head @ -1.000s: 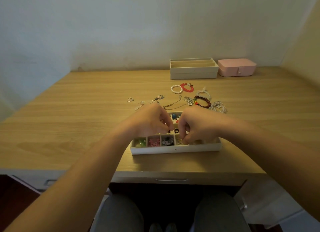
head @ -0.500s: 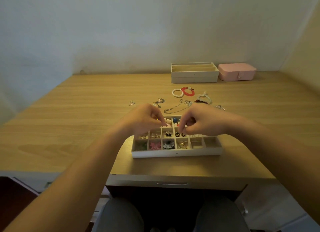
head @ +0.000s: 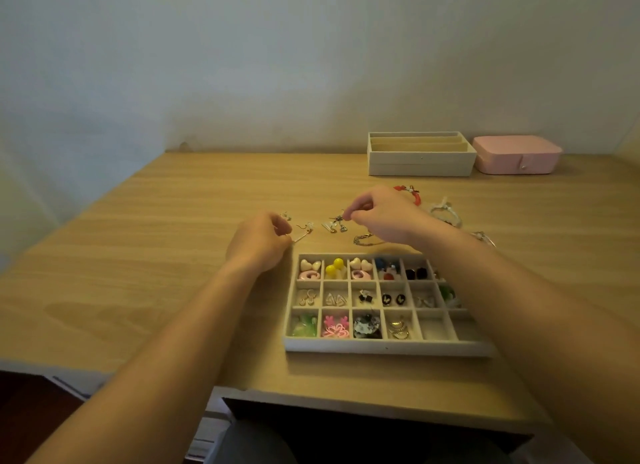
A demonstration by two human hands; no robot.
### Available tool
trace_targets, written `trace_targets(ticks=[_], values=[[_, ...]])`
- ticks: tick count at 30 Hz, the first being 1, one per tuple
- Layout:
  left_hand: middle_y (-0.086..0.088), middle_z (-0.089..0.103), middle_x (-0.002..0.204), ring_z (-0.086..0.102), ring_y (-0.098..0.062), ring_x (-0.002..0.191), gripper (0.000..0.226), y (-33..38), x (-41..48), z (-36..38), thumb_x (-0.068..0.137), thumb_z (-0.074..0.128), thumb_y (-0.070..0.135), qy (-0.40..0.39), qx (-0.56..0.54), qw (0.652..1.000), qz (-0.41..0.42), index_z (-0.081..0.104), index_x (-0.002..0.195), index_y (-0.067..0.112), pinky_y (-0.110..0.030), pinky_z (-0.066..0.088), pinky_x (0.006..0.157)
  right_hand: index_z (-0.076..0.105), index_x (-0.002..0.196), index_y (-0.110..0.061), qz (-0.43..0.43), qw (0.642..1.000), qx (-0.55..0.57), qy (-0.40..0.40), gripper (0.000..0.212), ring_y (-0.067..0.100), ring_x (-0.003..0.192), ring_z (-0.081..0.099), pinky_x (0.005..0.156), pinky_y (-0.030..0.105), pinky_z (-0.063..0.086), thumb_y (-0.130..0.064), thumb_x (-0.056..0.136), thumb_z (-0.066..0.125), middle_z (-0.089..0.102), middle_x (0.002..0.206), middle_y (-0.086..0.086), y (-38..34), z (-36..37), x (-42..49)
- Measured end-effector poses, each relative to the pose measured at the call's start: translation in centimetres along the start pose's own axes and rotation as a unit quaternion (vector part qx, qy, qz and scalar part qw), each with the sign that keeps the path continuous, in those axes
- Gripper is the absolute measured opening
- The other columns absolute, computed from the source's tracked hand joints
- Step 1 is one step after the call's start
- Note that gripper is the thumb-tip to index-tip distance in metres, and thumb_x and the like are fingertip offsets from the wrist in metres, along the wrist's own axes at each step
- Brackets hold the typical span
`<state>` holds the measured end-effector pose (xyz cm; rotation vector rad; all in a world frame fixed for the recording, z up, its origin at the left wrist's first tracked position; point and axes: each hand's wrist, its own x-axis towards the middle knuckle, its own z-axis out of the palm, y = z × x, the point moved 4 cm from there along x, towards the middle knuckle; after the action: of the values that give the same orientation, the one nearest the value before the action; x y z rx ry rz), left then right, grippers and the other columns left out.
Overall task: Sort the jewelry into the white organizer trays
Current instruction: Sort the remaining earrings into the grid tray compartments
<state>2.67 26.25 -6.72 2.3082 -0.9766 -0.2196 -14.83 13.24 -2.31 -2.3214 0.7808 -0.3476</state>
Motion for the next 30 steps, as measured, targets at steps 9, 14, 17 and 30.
trace_targets(ticks=[9,14,17,30], values=[[0.007,0.07,0.096,0.062,-0.015,0.093,0.008,0.9,2.3,1.2,0.087,0.073,0.038,-0.055,0.078,0.993,0.064,0.072,0.088,0.029,-0.038,0.054,0.089,0.075,0.108,-0.023,0.001,0.999,0.027,-0.02,0.024,0.012,0.105,0.058,0.091,0.031,0.05,-0.015,0.103,0.053,0.063,0.112,-0.006,-0.3,0.9,3.8],[0.005,0.069,0.088,0.063,-0.013,0.083,0.006,3.4,2.7,0.0,0.094,0.067,0.024,-0.079,-0.045,0.988,0.127,0.064,0.089,0.025,-0.034,0.052,0.082,0.068,0.123,-0.027,-0.032,0.993,0.098,-0.056,0.038,0.009,0.113,0.056,0.091,0.026,0.049,-0.005,0.095,0.055,0.061,0.122,-0.007,-0.8,1.1,4.0],[0.003,0.069,0.08,0.058,0.003,0.063,0.003,5.3,2.0,-1.6,0.094,0.067,0.015,-0.069,-0.139,0.973,0.171,0.065,0.092,0.017,-0.018,0.047,0.063,0.065,0.125,-0.022,-0.045,0.98,0.176,-0.083,0.036,0.014,0.114,0.06,0.101,0.034,0.052,-0.006,0.094,0.058,0.066,0.119,-0.003,-1.3,1.0,3.6],[0.002,0.074,0.079,0.06,-0.006,0.064,0.005,7.3,-2.1,-3.6,0.091,0.071,0.019,-0.082,-0.241,0.953,0.163,0.07,0.095,0.016,-0.024,0.047,0.054,0.071,0.119,-0.007,-0.052,0.941,0.328,-0.06,0.023,0.022,0.084,0.073,0.08,0.031,0.062,-0.013,0.097,0.063,0.077,0.095,0.011,-0.2,-2.1,-1.3]])
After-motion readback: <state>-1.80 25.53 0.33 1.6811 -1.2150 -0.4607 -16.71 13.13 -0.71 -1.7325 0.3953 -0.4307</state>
